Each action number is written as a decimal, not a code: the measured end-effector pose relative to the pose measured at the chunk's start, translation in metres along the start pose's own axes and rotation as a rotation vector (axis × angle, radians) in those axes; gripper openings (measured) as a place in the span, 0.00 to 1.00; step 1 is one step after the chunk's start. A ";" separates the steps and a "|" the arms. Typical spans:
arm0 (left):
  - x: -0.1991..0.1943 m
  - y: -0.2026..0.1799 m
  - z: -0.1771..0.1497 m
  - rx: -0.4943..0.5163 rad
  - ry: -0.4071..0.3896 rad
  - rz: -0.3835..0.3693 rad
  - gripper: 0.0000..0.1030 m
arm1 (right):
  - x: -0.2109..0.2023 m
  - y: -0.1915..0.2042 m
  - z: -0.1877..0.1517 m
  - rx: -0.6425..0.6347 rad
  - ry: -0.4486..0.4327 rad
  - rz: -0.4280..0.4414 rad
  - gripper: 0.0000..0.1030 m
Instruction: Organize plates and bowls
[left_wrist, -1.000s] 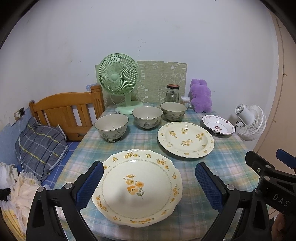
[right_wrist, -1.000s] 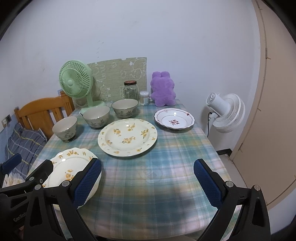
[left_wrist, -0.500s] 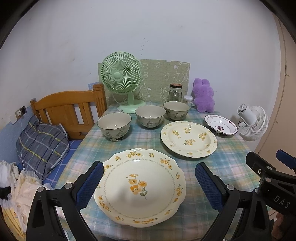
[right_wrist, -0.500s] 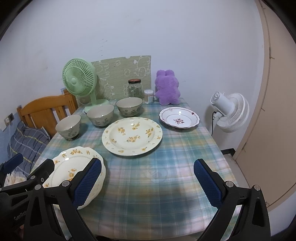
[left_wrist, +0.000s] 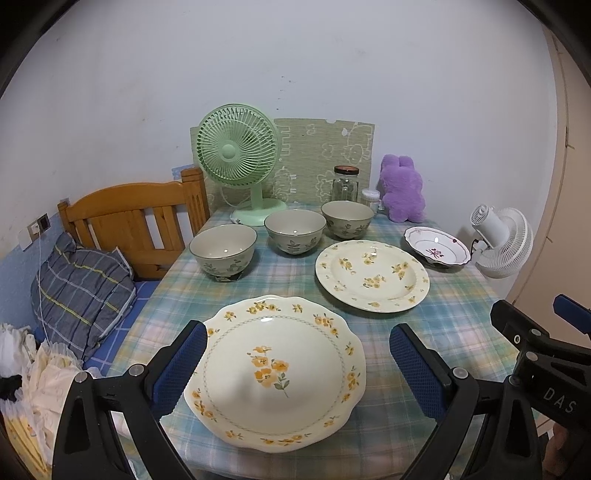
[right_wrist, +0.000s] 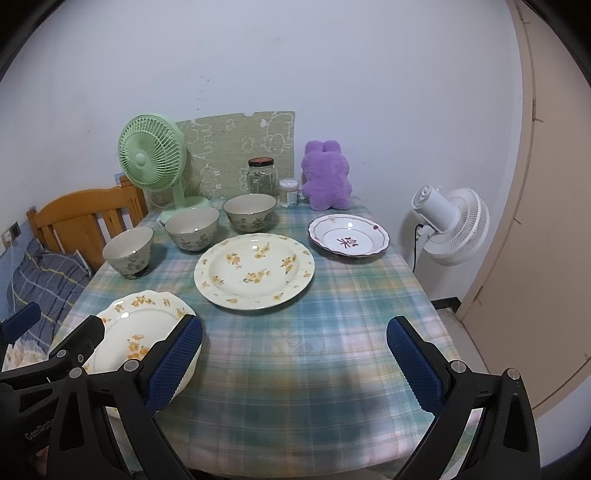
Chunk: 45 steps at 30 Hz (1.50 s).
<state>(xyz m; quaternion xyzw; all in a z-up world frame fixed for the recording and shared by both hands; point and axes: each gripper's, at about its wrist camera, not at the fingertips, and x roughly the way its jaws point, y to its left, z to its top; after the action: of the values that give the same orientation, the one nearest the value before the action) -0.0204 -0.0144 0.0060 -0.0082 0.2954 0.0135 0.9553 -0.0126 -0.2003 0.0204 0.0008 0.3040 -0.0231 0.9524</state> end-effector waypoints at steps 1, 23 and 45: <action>0.000 0.000 0.000 0.000 0.000 -0.001 0.97 | 0.000 -0.001 0.000 0.000 0.000 -0.001 0.98; 0.036 0.030 0.015 0.014 0.085 0.000 0.90 | 0.029 0.035 0.013 0.007 0.062 0.040 0.93; 0.150 0.092 -0.004 0.034 0.416 -0.014 0.80 | 0.133 0.123 -0.003 0.023 0.391 0.051 0.78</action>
<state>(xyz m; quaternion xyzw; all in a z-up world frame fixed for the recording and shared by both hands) 0.0989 0.0808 -0.0826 0.0032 0.4865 0.0001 0.8737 0.0994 -0.0832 -0.0607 0.0239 0.4827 -0.0020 0.8755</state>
